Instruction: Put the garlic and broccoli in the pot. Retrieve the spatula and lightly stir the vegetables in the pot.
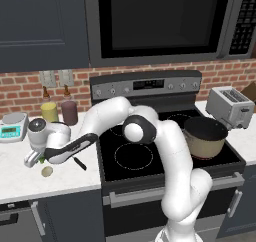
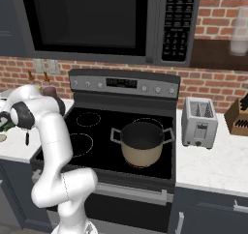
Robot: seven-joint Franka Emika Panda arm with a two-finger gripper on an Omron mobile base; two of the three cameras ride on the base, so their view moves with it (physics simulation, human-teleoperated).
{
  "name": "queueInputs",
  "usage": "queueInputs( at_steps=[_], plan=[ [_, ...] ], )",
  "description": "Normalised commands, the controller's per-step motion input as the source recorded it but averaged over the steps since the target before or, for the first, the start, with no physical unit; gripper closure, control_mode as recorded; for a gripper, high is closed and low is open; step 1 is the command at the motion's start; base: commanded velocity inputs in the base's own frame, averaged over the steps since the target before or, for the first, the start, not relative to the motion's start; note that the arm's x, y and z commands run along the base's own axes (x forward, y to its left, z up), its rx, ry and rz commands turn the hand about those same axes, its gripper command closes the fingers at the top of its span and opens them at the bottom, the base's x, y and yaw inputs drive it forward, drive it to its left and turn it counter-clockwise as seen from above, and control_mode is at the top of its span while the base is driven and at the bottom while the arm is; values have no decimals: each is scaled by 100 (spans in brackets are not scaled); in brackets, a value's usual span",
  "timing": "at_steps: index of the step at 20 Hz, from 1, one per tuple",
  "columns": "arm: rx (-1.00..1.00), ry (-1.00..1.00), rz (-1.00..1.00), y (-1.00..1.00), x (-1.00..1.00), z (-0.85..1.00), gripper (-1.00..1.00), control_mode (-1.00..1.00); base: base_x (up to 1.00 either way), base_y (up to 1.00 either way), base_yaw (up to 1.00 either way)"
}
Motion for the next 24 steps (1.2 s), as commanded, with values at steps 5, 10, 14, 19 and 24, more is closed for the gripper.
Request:
queueInputs(
  at_steps=[5, 10, 14, 19, 24],
  plan=[
    [0, -5, 0, 0, -3, 6, 100, -100, 0, 0, 0],
    [1, -19, 0, -3, -22, 46, 100, -100, 0, 0, 0],
    [4, -19, 0, -25, -44, 88, 100, -100, 0, 0, 0],
    [3, -7, 0, -66, -73, 84, 100, -100, 0, 0, 0],
    [0, 0, -1, -99, -68, 63, 100, -100, 0, 0, 0]
  ],
)
